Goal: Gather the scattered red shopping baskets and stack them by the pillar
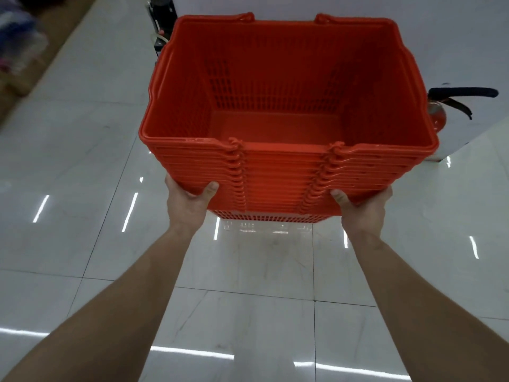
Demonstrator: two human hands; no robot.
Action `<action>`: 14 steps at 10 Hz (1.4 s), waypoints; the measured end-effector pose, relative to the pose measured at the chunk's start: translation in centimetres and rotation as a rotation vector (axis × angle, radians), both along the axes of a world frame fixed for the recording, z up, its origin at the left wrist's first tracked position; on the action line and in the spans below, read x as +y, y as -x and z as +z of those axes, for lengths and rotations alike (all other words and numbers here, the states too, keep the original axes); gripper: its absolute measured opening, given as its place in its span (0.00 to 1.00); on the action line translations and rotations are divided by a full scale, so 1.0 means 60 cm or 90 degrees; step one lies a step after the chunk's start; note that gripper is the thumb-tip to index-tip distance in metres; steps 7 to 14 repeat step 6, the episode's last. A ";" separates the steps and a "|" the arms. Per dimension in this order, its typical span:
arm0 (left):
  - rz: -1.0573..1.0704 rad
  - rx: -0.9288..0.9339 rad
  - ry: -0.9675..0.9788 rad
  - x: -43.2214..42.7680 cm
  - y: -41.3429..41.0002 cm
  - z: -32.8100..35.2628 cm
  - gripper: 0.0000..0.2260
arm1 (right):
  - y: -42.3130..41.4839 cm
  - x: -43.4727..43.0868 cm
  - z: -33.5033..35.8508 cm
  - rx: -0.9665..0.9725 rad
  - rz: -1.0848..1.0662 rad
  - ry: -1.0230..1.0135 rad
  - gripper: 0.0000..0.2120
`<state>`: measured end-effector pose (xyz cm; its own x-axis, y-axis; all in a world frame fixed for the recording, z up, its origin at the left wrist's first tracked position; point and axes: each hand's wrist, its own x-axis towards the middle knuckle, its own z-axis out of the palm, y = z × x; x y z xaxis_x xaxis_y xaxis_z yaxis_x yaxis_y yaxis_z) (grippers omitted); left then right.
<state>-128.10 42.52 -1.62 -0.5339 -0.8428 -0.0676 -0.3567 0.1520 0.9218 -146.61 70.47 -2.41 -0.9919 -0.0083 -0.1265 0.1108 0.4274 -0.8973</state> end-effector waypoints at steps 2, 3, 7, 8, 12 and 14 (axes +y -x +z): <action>0.002 0.006 0.020 -0.010 0.037 -0.002 0.45 | 0.044 -0.015 0.000 0.005 0.010 0.008 0.49; -0.003 0.010 0.015 -0.014 0.041 -0.003 0.46 | 0.043 -0.019 0.001 0.016 0.017 0.026 0.50; 0.031 -0.203 0.011 0.021 -0.008 0.061 0.42 | -0.006 0.017 0.074 -0.042 -0.007 -0.116 0.49; 0.031 -0.203 0.011 0.021 -0.008 0.061 0.42 | -0.006 0.017 0.074 -0.042 -0.007 -0.116 0.49; 0.031 -0.203 0.011 0.021 -0.008 0.061 0.42 | -0.006 0.017 0.074 -0.042 -0.007 -0.116 0.49; 0.031 -0.203 0.011 0.021 -0.008 0.061 0.42 | -0.006 0.017 0.074 -0.042 -0.007 -0.116 0.49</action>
